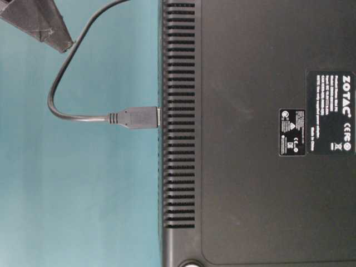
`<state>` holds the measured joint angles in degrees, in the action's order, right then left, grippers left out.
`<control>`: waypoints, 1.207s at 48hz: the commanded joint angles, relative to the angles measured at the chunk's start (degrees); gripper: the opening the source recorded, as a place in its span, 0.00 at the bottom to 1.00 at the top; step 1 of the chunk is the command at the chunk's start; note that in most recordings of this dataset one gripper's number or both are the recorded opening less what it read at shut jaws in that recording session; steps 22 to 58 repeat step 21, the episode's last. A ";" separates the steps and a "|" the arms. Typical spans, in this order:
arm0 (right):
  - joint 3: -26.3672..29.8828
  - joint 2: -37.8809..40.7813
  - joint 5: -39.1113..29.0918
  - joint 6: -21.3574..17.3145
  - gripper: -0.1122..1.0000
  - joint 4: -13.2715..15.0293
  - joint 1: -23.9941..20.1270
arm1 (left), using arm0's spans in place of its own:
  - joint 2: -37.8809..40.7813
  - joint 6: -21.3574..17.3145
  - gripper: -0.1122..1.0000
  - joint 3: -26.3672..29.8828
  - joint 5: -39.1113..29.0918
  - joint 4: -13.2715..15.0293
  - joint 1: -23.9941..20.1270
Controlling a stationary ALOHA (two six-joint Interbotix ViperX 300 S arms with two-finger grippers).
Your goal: Insert the USB into the PC box with both arms.
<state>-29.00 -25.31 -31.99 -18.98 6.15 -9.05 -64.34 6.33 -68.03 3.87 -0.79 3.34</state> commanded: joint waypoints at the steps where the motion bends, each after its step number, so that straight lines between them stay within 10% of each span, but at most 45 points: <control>1: 0.53 -0.62 0.44 0.00 0.65 0.09 0.09 | 0.44 0.09 0.10 0.70 0.35 -0.18 0.09; 58: 0.35 -0.62 0.44 0.00 0.65 0.09 0.09 | 0.44 0.09 0.10 0.62 0.35 -0.18 0.09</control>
